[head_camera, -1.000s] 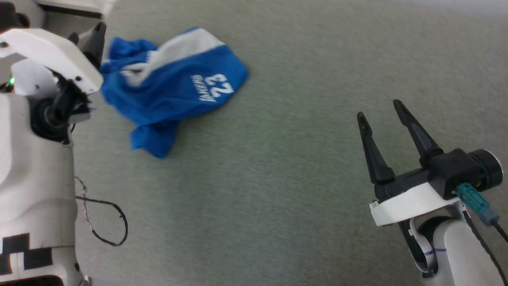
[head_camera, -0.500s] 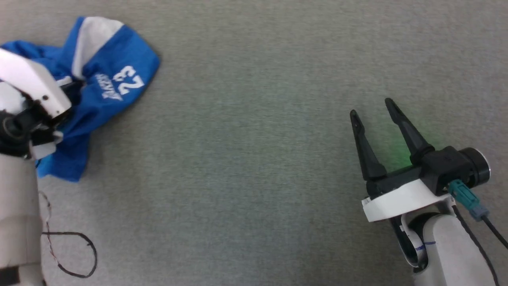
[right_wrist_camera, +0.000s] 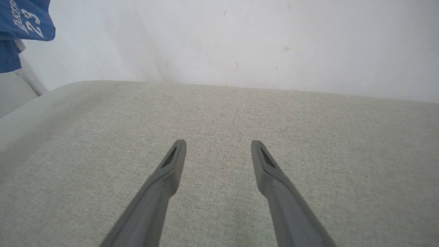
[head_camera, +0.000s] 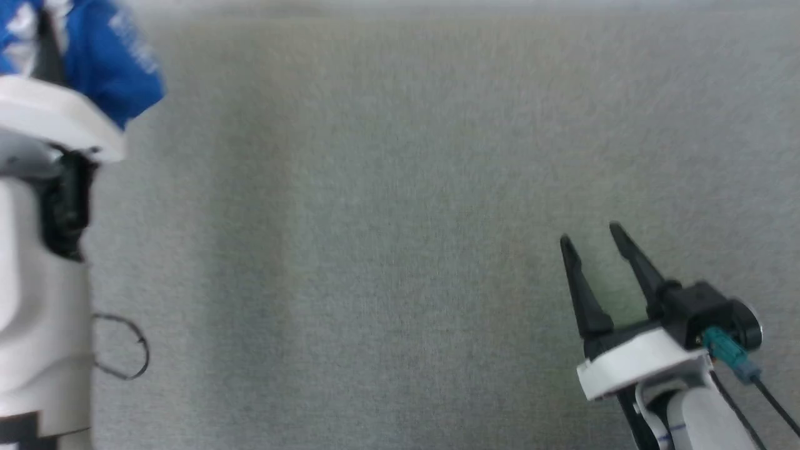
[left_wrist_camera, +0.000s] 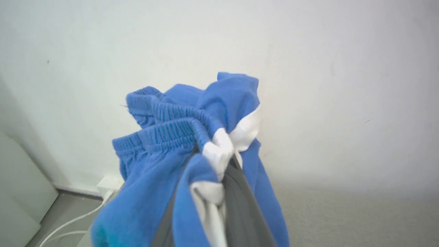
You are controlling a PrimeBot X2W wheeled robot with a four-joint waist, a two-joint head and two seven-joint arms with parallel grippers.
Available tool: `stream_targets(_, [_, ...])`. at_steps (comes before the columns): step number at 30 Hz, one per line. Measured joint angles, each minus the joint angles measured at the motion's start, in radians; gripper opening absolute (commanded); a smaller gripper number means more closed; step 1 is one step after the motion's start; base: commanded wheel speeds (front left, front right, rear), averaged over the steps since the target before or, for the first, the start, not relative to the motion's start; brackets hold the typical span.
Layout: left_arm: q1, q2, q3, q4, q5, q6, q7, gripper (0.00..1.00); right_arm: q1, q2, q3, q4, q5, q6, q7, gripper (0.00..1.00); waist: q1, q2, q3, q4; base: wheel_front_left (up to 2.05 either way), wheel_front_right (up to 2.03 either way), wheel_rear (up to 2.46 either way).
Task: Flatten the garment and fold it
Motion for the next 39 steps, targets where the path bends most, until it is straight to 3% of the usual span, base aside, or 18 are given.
stream_targets(7, [-0.046, -0.112, -0.143, -0.057, 0.039, -0.065, -0.146, 0.00, 0.070, 0.001, -0.020, -0.016, 0.014, 0.000, 0.023, 1.00, -0.0003, 0.0000, -0.162, -0.002, 0.00, 0.00, 0.00])
stream_targets(16, [-0.033, -0.281, -0.355, 0.015, 0.036, -0.148, -0.158, 0.00, 0.108, 0.001, -0.032, -0.062, 0.014, 0.000, 0.054, 1.00, -0.0002, 0.0000, -0.277, -0.087, 0.00, 0.00, 0.00])
stream_targets(22, [0.041, -0.315, -0.483, 0.192, -0.004, -0.184, -0.081, 0.00, 0.115, 0.001, -0.029, -0.076, 0.014, 0.000, 0.068, 1.00, 0.0000, 0.0000, -0.292, -0.182, 0.00, 0.00, 0.00])
stream_targets(27, [0.087, -0.324, -0.580, 0.379, -0.059, -0.204, 0.086, 0.00, 0.116, 0.001, -0.028, -0.078, 0.021, 0.000, 0.072, 1.00, 0.0000, 0.0000, -0.284, -0.254, 0.00, 0.00, 0.00])
stream_targets(28, [0.099, -0.327, -0.604, 0.440, -0.091, -0.207, 0.175, 0.00, 0.116, 0.001, -0.027, -0.077, 0.023, 0.000, 0.077, 1.00, 0.0000, 0.0000, -0.278, -0.275, 0.00, 0.00, 0.00])
stream_targets(29, [0.099, -0.327, -0.604, 0.440, -0.091, -0.207, 0.175, 0.00, 0.116, 0.001, -0.027, -0.077, 0.023, 0.000, 0.077, 1.00, 0.0000, 0.0000, -0.278, -0.275, 0.00, 0.00, 0.00])
stream_targets(30, [0.104, -0.328, -0.613, 0.468, -0.111, -0.212, 0.229, 0.27, 0.116, 0.001, -0.027, -0.077, 0.023, 0.000, 0.078, 1.00, 0.0000, 0.0000, -0.274, -0.283, 0.00, 0.00, 0.00])
stream_targets(31, [0.108, -0.329, -0.620, 0.492, -0.133, -0.212, 0.282, 0.49, 0.116, 0.001, -0.027, -0.077, 0.025, 0.000, 0.078, 1.00, 0.0000, 0.0000, -0.269, -0.289, 0.00, 0.00, 0.00])
stream_targets(32, [0.109, -0.329, -0.627, 0.505, -0.151, -0.212, 0.328, 1.00, 0.116, 0.000, -0.028, -0.077, 0.028, 0.000, 0.078, 1.00, 0.0001, 0.0000, -0.263, -0.292, 0.00, 0.00, 0.00])
stream_targets(36, [0.100, -0.337, -0.630, 0.486, -0.192, -0.214, 0.378, 1.00, 0.116, 0.000, -0.033, -0.073, 0.033, 0.000, 0.079, 1.00, 0.0001, 0.0000, -0.247, -0.283, 0.00, 0.00, 0.00])
stream_targets(39, [0.106, -0.337, -0.609, 0.439, -0.203, -0.213, 0.307, 1.00, 0.115, 0.001, -0.030, -0.072, 0.033, 0.000, 0.080, 1.00, 0.0002, 0.0000, -0.242, -0.259, 0.00, 0.00, 0.00])
